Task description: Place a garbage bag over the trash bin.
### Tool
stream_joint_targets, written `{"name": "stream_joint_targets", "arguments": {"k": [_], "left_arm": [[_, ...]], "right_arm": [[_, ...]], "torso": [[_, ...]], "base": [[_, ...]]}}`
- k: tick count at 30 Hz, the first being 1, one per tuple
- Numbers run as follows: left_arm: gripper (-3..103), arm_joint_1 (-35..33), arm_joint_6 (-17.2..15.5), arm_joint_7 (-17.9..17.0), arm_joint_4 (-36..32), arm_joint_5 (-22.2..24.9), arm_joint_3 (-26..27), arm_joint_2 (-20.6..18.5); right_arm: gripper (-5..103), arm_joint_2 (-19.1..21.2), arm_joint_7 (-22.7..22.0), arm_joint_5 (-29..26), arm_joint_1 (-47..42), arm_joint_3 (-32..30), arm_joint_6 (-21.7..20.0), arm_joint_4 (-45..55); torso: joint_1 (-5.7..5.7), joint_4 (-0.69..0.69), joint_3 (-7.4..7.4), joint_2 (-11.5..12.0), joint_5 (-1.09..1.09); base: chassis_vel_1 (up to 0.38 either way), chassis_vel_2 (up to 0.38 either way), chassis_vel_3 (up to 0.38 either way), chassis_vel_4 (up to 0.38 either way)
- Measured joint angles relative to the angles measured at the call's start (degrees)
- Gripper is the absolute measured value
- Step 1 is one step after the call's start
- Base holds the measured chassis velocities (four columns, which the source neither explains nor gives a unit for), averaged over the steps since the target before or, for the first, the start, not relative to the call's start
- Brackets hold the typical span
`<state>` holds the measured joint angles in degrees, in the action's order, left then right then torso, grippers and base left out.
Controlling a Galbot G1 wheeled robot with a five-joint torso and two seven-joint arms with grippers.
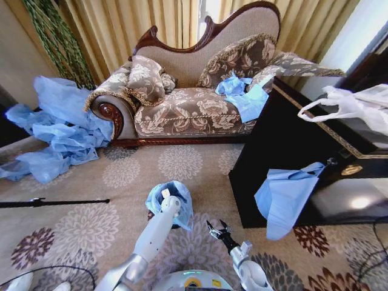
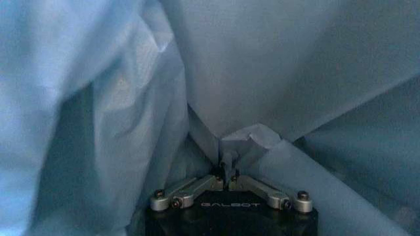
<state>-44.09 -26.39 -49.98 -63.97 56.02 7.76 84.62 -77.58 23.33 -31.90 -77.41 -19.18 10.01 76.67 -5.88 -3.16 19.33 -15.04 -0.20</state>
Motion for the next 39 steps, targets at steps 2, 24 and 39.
{"name": "stream_joint_targets", "arguments": {"k": [2, 24, 39], "left_arm": [[0, 0.0, 0.0, 0.3, 1.2, 0.2, 0.1, 0.4], [0, -4.4, -1.4, -0.3, -13.9, 2.4, 0.2, -2.9], [0, 1.4, 3.7, 11.9, 3.1, -6.2, 1.3, 3.3]], "right_arm": [[100, 0.0, 0.0, 0.0, 0.0, 0.0, 0.0, 0.1], [100, 0.7, -0.5, 0.9, 2.1, 2.4, 0.0, 1.4], [100, 0.3, -0.4, 1.5, 1.7, 3.2, 0.0, 1.0]], "torso": [[0.0, 0.01, 0.0, 0.0, 0.01], [0.0, 0.02, 0.0, 0.0, 0.0], [0.0, 0.01, 0.0, 0.0, 0.01]], "base": [[0.0, 0.0, 0.0, 0.0], [0.0, 0.0, 0.0, 0.0], [0.0, 0.0, 0.0, 0.0]]}}
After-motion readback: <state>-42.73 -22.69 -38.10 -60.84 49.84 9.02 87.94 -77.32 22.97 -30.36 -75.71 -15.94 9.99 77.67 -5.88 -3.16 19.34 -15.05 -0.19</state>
